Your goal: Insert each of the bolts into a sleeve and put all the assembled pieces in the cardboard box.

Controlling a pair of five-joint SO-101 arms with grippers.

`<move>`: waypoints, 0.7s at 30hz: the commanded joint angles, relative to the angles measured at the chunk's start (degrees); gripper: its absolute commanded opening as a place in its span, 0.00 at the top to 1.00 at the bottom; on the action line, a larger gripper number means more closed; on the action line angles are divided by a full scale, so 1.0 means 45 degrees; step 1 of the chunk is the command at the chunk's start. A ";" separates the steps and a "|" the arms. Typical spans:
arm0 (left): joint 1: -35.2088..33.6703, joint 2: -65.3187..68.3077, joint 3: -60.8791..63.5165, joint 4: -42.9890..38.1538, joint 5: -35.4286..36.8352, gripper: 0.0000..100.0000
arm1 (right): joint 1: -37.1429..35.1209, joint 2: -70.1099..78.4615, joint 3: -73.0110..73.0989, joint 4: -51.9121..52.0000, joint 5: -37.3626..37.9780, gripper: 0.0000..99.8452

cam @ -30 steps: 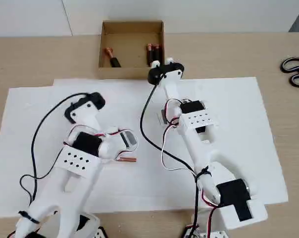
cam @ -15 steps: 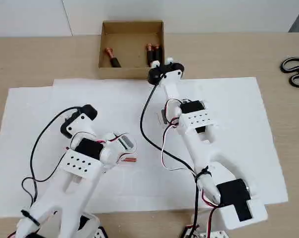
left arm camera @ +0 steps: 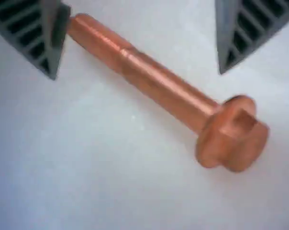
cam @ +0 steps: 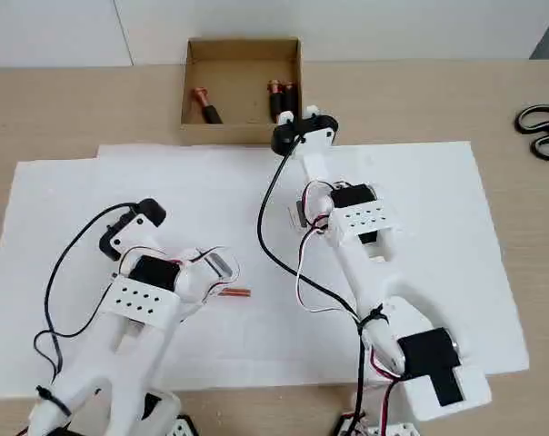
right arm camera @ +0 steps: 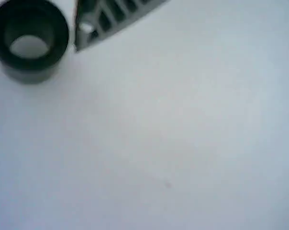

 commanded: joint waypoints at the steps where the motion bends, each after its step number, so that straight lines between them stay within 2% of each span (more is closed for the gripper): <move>1: -0.0039 0.0000 0.0010 -0.0156 -0.0137 0.79 | 0.0010 -0.0088 -0.0098 0.0049 -0.0078 0.82; 8: -0.0059 0.0000 0.1260 -0.1915 -0.0117 0.79 | 0.0010 -0.0088 -0.0098 0.0010 -0.0078 0.82; 14: -0.0098 0.0000 0.1397 -0.2286 -0.0098 0.79 | 0.0010 -0.0088 -0.0098 0.0029 -0.0078 0.82; 21: -0.0117 0.0000 0.2120 -0.3653 -0.0078 0.82 | 0.0010 -0.0088 -0.0098 0.0068 -0.0098 0.82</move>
